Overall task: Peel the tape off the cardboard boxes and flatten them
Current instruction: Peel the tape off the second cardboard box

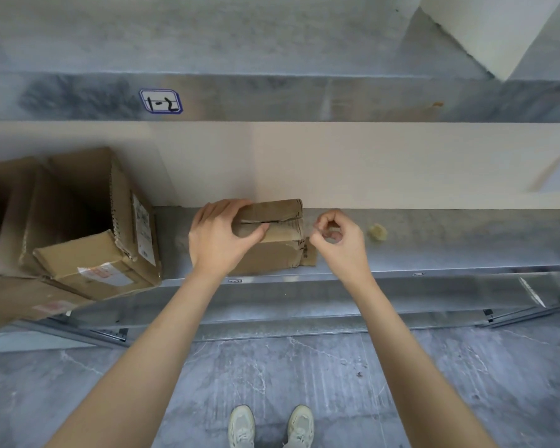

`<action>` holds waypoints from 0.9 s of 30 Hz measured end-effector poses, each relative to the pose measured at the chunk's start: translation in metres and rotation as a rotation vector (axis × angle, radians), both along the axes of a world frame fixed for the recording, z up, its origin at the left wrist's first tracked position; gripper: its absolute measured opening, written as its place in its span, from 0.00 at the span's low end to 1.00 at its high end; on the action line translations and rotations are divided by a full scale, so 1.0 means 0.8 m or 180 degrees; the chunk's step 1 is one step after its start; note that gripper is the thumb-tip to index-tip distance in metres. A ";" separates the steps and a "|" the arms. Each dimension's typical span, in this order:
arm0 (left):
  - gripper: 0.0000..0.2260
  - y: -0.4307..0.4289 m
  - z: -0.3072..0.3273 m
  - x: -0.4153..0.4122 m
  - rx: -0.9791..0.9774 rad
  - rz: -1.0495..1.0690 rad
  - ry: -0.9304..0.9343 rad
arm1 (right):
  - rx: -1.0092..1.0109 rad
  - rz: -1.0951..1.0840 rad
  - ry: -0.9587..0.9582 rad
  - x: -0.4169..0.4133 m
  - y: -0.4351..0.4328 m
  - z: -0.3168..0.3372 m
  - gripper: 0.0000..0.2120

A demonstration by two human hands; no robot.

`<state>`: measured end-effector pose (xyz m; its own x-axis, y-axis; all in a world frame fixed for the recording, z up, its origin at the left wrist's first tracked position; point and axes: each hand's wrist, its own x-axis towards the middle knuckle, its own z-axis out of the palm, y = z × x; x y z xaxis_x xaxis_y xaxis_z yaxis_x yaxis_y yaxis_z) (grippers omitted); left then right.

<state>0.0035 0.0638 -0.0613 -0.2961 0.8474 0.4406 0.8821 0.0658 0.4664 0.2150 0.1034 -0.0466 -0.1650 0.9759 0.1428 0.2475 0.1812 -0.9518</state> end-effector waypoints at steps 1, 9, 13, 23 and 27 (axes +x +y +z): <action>0.18 0.000 0.000 0.000 0.0007 -0.0002 0.0000 | -0.0012 -0.0065 0.0123 0.001 -0.001 0.002 0.05; 0.19 -0.002 -0.001 0.000 0.0079 0.0012 0.0052 | 0.0171 -0.0350 0.0294 0.019 0.000 0.000 0.05; 0.19 -0.005 -0.001 0.000 0.0127 -0.0017 0.0060 | 0.0088 -0.0444 0.0324 0.024 0.003 -0.001 0.03; 0.21 -0.019 -0.007 0.004 0.0240 0.0007 0.0040 | 0.0350 -0.0340 -0.0154 0.027 0.005 0.002 0.07; 0.21 -0.024 -0.009 0.005 0.0257 -0.0022 0.0055 | 0.0196 0.0083 -0.0113 0.021 0.000 0.007 0.15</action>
<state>0.0078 0.0445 -0.0686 -0.2822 0.8109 0.5126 0.8904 0.0224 0.4547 0.2315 0.1030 -0.0413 -0.1963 0.9608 0.1960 0.2754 0.2459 -0.9293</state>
